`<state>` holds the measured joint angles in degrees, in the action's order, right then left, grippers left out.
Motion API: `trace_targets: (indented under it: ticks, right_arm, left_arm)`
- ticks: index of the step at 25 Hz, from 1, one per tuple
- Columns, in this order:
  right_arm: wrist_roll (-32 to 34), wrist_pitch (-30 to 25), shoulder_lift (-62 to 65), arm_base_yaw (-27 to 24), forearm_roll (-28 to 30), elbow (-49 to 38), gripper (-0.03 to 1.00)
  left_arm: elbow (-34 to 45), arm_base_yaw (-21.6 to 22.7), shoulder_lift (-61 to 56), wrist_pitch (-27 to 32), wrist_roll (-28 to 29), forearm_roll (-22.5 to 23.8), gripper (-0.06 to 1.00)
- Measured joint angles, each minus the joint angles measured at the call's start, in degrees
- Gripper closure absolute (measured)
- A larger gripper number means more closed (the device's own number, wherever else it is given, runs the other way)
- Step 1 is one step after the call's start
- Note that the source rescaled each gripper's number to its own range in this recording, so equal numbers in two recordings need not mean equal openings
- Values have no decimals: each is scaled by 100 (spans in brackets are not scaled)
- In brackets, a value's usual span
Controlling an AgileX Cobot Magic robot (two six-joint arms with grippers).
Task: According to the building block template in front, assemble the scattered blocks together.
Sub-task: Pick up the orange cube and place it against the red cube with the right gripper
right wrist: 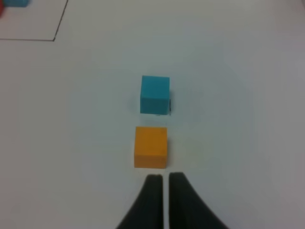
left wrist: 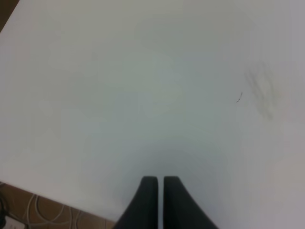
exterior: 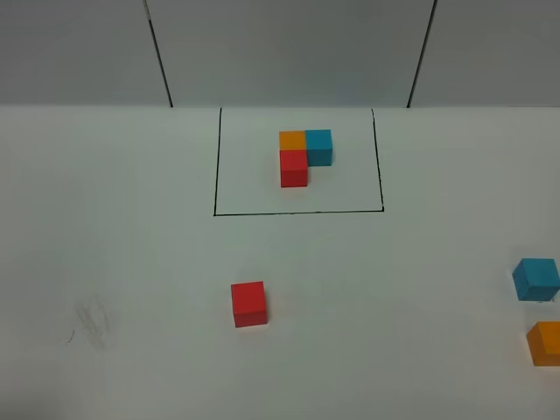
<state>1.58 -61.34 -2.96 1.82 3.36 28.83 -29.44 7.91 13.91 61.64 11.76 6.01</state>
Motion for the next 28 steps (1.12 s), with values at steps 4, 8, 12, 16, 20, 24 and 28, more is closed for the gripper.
trace_targets:
  ticks: [4,8,12,16,20,24,28]
  right_arm:
    - [0,0,0,0,0,0,97]
    - [0,0,0,0,0,0,97]
    - [5,0,0,0,0,0,97]
    - [5,0,0,0,0,0,97]
    - [5,0,0,0,0,0,97]
    - [1,0,0,0,0,0,97]
    - [1,0,0,0,0,0,97]
  left_arm:
    - [21,0,-304,0,-405,-278,94]
    - [40,-8,-500,-16,-818,-563,94]
    - [46,-137,-689,-34,-929,-639,94]
    - [46,-169,-887,-34,-969,-646,94]
    - [46,-169,-1035,-34,-1044,-667,94]
    - [46,-169,-1181,-34,-1061,-674,94]
    - [46,-169,-1242,-34,-1078,-686,94]
